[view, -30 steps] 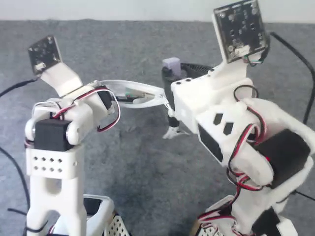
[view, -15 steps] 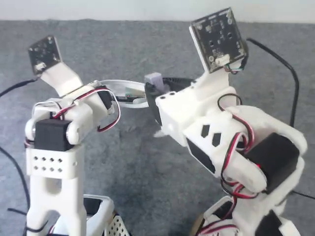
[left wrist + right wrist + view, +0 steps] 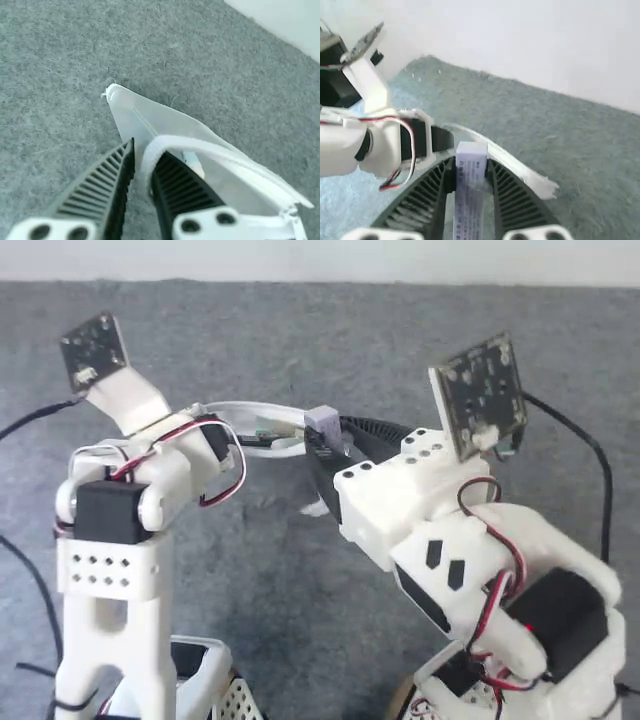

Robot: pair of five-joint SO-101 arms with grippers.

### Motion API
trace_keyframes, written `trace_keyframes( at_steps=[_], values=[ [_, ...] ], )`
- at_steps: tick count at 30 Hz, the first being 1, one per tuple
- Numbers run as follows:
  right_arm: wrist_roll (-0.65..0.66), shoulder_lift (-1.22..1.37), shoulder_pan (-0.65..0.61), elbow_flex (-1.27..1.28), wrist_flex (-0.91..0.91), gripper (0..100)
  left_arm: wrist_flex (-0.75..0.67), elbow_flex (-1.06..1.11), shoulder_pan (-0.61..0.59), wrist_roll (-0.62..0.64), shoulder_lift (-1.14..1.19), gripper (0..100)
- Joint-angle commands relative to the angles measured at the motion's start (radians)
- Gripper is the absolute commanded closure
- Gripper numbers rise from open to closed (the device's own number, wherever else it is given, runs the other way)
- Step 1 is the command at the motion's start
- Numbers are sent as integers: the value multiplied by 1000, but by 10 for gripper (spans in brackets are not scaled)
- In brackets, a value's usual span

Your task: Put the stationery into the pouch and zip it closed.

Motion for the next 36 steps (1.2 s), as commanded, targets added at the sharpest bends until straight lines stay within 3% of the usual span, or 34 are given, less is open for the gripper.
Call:
trace_keyframes(
  at_steps=[1,11,21,30,36],
  values=[
    [-12,-70,-7,98,-140,992,-40,-24,-5,12,-49,989],
    [-12,-185,-8,494,-568,992,-38,-24,-5,12,-49,989],
    [-12,-220,-8,712,-858,992,-34,-22,-5,12,-49,989],
    [-6,-219,-4,973,-1293,992,-41,-7,-5,12,-49,989],
    [-5,-219,-2,1042,-1405,992,-41,-5,-5,12,-49,989]
  ],
)
